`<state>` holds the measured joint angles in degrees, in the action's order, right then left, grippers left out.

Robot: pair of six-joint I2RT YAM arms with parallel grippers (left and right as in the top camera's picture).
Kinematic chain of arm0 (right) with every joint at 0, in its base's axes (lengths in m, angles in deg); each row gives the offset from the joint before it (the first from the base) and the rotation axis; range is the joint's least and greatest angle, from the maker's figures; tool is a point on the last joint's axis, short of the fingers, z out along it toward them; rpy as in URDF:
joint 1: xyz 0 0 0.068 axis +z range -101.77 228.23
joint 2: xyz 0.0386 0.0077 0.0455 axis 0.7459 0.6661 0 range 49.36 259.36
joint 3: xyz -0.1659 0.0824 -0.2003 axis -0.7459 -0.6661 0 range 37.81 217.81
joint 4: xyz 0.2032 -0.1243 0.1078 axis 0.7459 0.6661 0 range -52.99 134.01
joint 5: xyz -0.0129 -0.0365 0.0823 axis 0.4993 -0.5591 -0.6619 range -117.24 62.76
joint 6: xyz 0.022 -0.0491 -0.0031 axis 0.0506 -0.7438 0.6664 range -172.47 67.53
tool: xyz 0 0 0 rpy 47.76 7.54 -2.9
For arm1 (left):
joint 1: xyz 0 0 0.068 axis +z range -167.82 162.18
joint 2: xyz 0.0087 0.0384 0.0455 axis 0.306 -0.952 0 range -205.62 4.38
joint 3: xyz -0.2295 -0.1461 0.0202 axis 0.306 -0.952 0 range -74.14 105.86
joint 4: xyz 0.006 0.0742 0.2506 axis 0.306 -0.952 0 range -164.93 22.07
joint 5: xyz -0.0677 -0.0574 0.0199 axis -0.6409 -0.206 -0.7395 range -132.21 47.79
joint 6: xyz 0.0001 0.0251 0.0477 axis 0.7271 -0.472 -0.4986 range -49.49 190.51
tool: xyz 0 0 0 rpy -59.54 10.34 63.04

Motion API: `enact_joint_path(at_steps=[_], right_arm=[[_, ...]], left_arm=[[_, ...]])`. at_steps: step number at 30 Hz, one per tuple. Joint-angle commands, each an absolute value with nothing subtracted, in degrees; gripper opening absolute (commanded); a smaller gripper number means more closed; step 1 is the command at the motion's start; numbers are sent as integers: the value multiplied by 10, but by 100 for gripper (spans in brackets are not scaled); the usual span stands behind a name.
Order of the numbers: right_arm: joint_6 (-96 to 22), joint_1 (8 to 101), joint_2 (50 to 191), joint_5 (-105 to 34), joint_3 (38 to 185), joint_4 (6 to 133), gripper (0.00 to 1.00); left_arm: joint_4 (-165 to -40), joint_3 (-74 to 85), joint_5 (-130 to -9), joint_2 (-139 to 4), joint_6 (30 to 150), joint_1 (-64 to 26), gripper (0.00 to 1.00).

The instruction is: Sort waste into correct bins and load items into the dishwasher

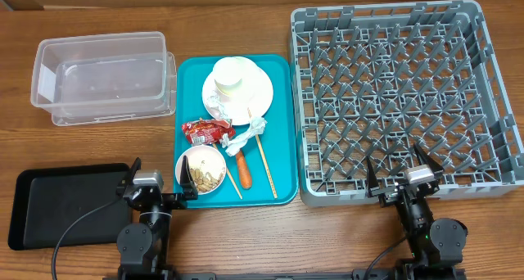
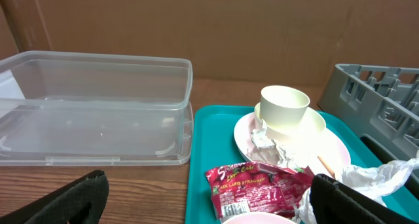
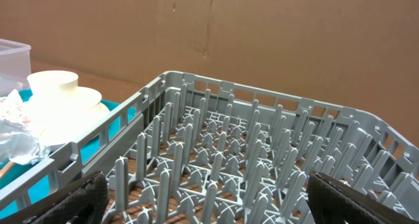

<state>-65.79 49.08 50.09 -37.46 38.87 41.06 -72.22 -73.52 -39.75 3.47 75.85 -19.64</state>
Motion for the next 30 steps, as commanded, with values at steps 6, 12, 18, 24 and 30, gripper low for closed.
enact_joint_path(at_steps=[6, 12, 18, 24, 30], right_arm=[[-654, 493, 495, -372, 383, 408, 100], [-654, 493, 495, -372, 383, 408, 100], [-654, 493, 495, -372, 383, 408, 100], [-654, 493, 495, -372, 383, 408, 100], [-654, 493, 495, -372, 383, 408, 100]], left_arm=[[-720, -739, -388, 41, 745, -193, 100], [-720, -739, -388, 41, 745, -193, 100], [-720, -739, -388, 41, 745, -193, 100], [-720, -739, -388, 41, 745, -193, 100], [-712, -739, -385, 41, 744, -192, 100]])
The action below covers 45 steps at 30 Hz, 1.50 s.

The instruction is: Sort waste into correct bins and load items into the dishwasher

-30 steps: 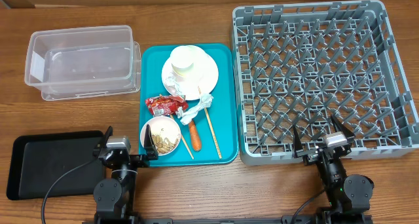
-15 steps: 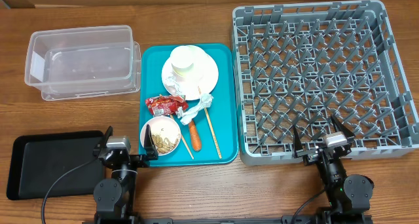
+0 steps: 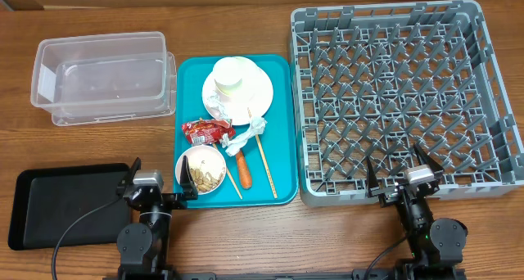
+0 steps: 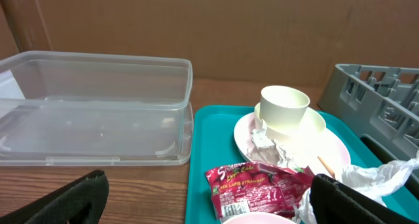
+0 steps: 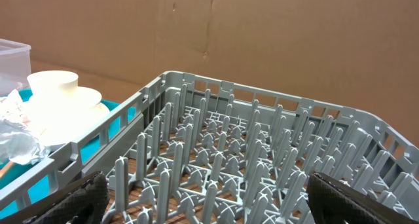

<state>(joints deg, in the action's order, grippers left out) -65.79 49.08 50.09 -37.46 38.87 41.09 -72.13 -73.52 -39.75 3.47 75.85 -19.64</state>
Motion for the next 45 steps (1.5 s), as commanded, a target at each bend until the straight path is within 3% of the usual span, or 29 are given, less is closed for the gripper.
enact_joint_path(at_steps=[1, 5, 12, 21, 29, 45], right_arm=[[-654, 493, 495, -372, 383, 408, 100], [-654, 493, 495, -372, 383, 408, 100], [-654, 493, 495, -372, 383, 408, 100], [-654, 493, 495, -372, 383, 408, 100], [-654, 493, 495, -372, 383, 408, 100], [-654, 493, 495, -372, 383, 408, 100]], left_arm=[[-705, -739, -387, 41, 744, -192, 100], [-687, -711, -408, 41, 774, -193, 100], [-881, -521, -408, -13, 757, -193, 100], [-1138, -201, -494, -283, 771, -193, 100], [-1441, 63, -570, -585, 772, -211, 100], [-1398, 93, -599, -809, 737, -307, 100]])
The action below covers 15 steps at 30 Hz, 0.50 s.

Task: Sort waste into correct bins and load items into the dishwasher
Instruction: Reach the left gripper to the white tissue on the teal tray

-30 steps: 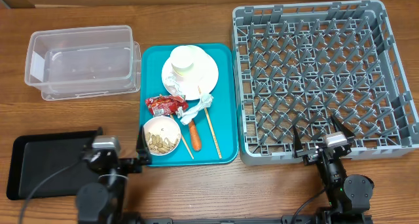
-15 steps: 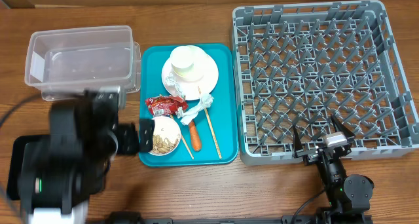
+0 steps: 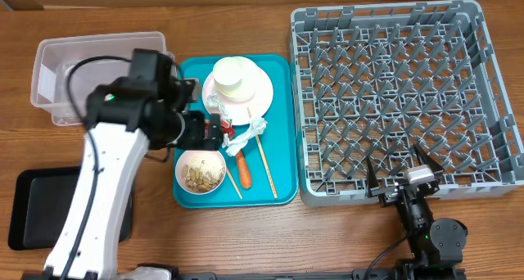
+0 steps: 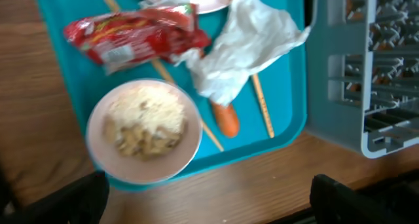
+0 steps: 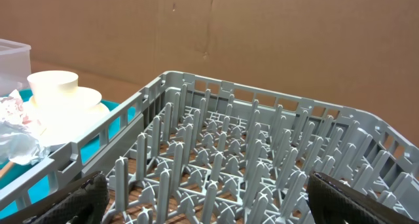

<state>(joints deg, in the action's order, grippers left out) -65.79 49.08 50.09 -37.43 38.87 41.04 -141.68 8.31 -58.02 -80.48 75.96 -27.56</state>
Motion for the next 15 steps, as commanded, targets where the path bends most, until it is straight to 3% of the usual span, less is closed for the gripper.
enact_joint_path(at_steps=[1, 9, 15], right_arm=[[-654, 493, 495, -372, 383, 408, 100], [-654, 493, 495, -372, 383, 408, 100], [-654, 493, 495, -372, 383, 408, 100]], left_arm=[[-1383, 92, -578, -809, 737, -324, 100], [-1358, 80, -333, -810, 737, -459, 100], [-1324, 30, -296, -811, 709, -506, 100]])
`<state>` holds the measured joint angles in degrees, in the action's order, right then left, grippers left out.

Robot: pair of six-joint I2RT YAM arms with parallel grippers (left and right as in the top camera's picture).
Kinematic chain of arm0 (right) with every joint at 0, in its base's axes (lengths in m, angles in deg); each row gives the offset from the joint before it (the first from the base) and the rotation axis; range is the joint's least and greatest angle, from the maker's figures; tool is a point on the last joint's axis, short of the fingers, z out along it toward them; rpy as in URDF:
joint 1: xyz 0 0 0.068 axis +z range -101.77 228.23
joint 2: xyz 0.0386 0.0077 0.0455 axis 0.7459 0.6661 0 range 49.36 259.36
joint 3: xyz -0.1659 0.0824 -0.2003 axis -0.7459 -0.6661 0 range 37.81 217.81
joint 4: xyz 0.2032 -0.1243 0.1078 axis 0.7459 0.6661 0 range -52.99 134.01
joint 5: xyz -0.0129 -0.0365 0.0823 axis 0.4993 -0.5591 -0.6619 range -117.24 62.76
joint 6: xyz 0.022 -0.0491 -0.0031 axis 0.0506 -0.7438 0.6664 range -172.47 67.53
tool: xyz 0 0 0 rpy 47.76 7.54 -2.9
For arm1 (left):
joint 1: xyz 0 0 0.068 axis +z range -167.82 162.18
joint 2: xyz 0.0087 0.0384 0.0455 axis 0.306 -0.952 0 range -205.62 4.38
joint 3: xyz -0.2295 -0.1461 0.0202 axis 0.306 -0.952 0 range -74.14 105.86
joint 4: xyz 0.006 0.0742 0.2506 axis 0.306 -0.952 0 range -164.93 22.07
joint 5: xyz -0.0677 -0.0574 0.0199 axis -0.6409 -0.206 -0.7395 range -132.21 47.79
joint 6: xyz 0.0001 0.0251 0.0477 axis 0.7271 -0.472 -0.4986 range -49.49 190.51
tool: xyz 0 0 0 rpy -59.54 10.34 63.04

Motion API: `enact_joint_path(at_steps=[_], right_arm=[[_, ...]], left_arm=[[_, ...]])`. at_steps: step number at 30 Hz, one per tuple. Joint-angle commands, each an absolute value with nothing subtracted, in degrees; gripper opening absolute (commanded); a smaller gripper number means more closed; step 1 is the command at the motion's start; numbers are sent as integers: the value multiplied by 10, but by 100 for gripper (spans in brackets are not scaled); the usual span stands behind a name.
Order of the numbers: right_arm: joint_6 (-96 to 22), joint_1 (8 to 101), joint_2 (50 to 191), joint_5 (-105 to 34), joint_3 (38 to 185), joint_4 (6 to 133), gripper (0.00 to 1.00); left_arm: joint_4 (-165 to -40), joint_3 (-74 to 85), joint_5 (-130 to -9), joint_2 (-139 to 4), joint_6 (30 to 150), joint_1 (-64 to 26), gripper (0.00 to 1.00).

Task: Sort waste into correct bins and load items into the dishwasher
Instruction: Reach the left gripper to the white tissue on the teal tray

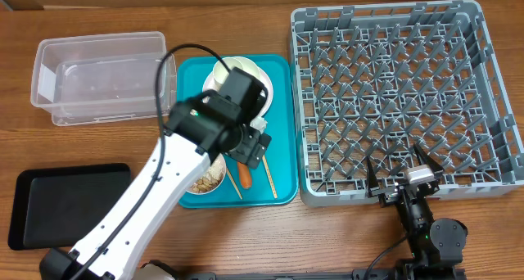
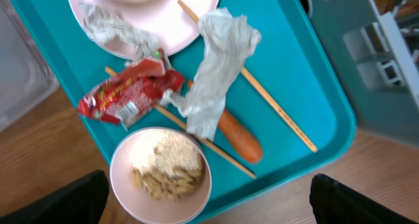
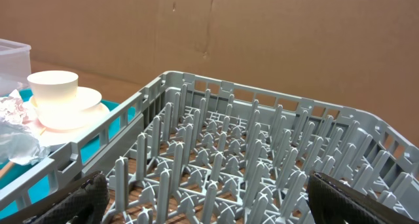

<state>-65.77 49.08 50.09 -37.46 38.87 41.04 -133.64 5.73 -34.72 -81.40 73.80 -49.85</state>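
Note:
The teal tray holds a pink plate with a cream cup and crumpled foil. It also holds a red snack wrapper, a white crumpled tissue, an orange carrot piece, chopsticks and a pink bowl of food scraps. My left gripper hovers open above the tray's middle, holding nothing. My right gripper rests open at the front edge of the grey dish rack.
A clear plastic bin stands at the back left beside the tray. A black tray lies at the front left. The left arm reaches across from the front left over the bowl. A cardboard wall closes the back.
My left gripper has shifted right from above the tray's left side by the red wrapper to above its middle, and the wrist has turned. The right arm has not moved.
Both arms sat parked and open at the table's front edge, at first and a second later. Then the left arm was up over the tray's left side, still open. Now it hangs over the middle of the tray with nothing held.

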Motion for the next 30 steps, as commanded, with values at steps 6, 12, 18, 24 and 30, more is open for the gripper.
enact_joint_path(at_steps=[6, 12, 18, 24, 30], right_arm=[[-654, 493, 495, -372, 383, 408, 100], [-654, 493, 495, -372, 383, 408, 100], [-654, 493, 495, -372, 383, 408, 100], [-654, 493, 495, -372, 383, 408, 100], [-654, 493, 495, -372, 383, 408, 100]], left_arm=[[-1245, -52, -296, -815, 686, -508, 100], [-1153, -109, -298, -819, 666, -509, 100], [-1071, -163, -300, -831, 642, -509, 100], [-1020, -178, -300, -835, 643, -508, 84], [-983, -178, -300, -853, 643, -508, 85]])
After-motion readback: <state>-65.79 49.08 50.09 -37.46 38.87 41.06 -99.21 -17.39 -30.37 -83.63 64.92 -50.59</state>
